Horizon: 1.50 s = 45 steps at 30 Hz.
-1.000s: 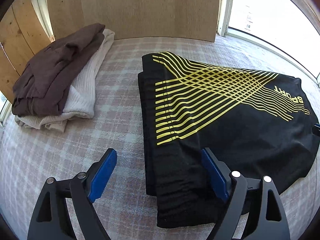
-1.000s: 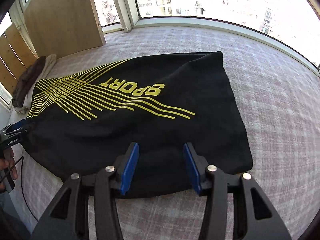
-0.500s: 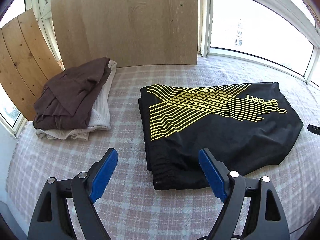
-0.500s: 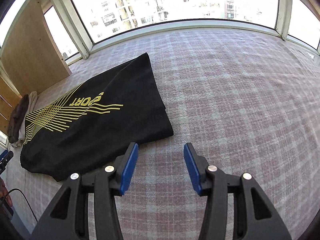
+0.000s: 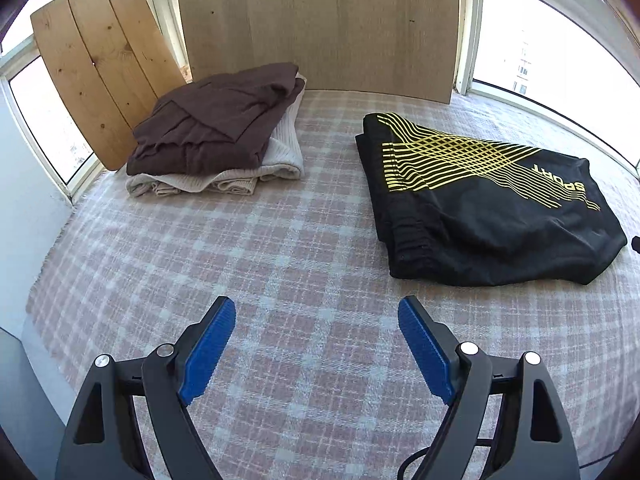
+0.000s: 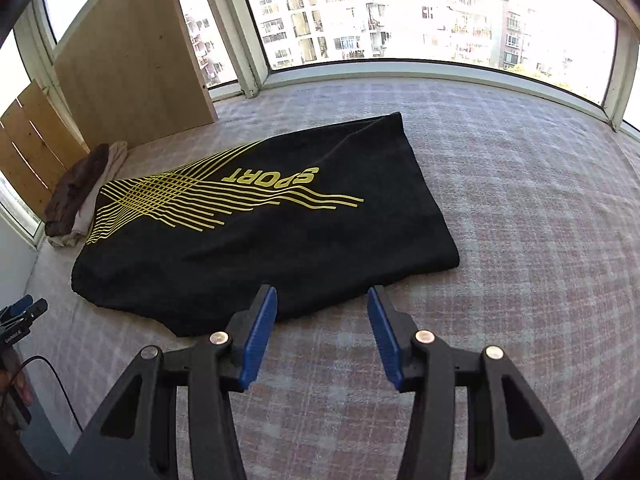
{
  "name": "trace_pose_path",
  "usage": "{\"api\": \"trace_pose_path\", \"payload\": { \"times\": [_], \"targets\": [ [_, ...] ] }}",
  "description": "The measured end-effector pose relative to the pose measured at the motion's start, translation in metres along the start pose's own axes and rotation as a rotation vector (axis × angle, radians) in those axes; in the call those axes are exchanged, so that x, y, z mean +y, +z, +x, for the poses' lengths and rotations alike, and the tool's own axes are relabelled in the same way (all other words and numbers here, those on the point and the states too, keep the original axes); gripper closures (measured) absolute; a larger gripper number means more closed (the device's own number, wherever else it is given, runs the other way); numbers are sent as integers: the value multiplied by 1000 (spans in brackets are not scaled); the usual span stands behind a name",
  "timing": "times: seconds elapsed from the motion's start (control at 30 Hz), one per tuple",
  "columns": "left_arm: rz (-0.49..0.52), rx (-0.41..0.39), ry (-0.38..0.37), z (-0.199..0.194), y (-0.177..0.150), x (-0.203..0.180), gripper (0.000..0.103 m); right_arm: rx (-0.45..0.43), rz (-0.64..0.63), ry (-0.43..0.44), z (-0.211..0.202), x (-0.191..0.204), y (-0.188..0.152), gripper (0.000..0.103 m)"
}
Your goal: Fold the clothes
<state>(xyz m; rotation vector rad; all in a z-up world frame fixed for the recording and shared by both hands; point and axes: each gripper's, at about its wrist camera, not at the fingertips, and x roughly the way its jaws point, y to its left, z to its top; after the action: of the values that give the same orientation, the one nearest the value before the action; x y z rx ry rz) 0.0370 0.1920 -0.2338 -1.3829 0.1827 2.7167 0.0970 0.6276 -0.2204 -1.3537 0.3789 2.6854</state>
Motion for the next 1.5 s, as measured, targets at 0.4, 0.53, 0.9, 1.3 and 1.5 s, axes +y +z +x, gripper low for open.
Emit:
{"api": "trace_pose_path", "payload": {
  "times": [0.4, 0.53, 0.9, 1.3, 1.5],
  "targets": [
    [65, 51, -220, 35, 15, -30, 20, 54, -53, -99, 5, 84, -40, 56],
    [81, 61, -263, 52, 14, -44, 20, 71, 8, -211, -17, 57, -55, 56],
    [156, -72, -136, 62, 6, -60, 20, 61, -7, -198, -24, 20, -41, 56],
    [37, -100, -95, 64, 19, -59, 19, 104, -97, -104, 8, 17, -21, 56],
    [46, -104, -115, 74, 30, -58, 17, 125, -85, -92, 17, 11, -18, 56]
  ]
}}
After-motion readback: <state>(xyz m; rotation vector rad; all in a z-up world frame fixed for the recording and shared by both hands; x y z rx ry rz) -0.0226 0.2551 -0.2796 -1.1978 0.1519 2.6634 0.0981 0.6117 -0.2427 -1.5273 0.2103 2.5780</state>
